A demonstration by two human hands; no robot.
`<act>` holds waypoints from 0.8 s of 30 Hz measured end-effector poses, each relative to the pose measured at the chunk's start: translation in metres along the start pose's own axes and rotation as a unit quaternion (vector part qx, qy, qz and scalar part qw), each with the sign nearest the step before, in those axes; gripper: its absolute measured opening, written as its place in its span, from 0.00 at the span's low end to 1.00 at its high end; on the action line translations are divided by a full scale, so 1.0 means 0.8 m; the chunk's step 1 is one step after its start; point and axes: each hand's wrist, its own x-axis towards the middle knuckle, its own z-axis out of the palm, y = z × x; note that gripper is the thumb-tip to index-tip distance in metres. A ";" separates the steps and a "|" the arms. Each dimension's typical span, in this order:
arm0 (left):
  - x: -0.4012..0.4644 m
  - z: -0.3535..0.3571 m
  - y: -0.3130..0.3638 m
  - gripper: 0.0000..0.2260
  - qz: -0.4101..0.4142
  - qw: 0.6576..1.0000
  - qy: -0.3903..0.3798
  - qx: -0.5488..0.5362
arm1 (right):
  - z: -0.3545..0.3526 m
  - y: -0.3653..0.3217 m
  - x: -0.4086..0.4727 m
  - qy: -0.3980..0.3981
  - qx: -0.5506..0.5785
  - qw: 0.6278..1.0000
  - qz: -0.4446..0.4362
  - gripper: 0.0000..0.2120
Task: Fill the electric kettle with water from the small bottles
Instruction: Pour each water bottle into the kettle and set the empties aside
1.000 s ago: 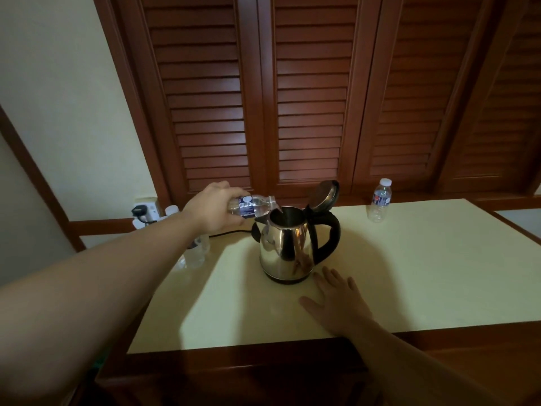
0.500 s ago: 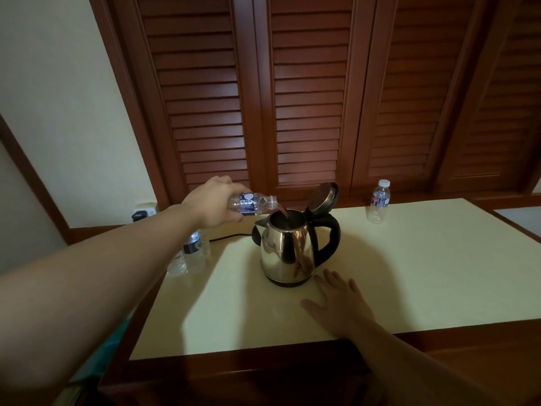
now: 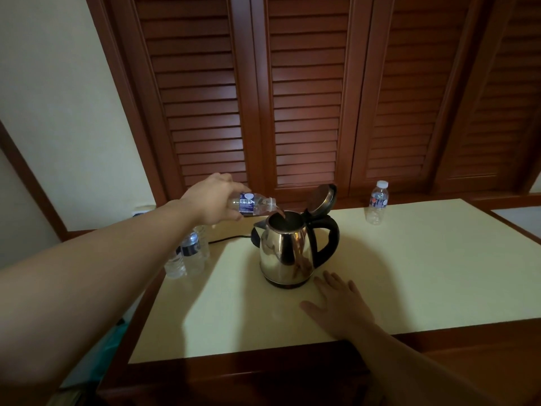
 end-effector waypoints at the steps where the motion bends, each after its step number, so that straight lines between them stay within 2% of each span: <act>1: 0.001 -0.001 0.001 0.31 0.002 1.000 0.000 0.004 | 0.000 0.000 0.000 0.000 -0.001 1.000 0.000 0.42; 18: 0.018 -0.009 0.012 0.30 0.039 0.998 -0.020 0.054 | 0.000 0.000 -0.001 0.008 0.001 1.000 0.003 0.41; 24: 0.030 -0.025 0.019 0.32 0.075 0.992 -0.042 0.096 | 0.003 0.002 0.001 0.012 0.003 1.000 0.001 0.41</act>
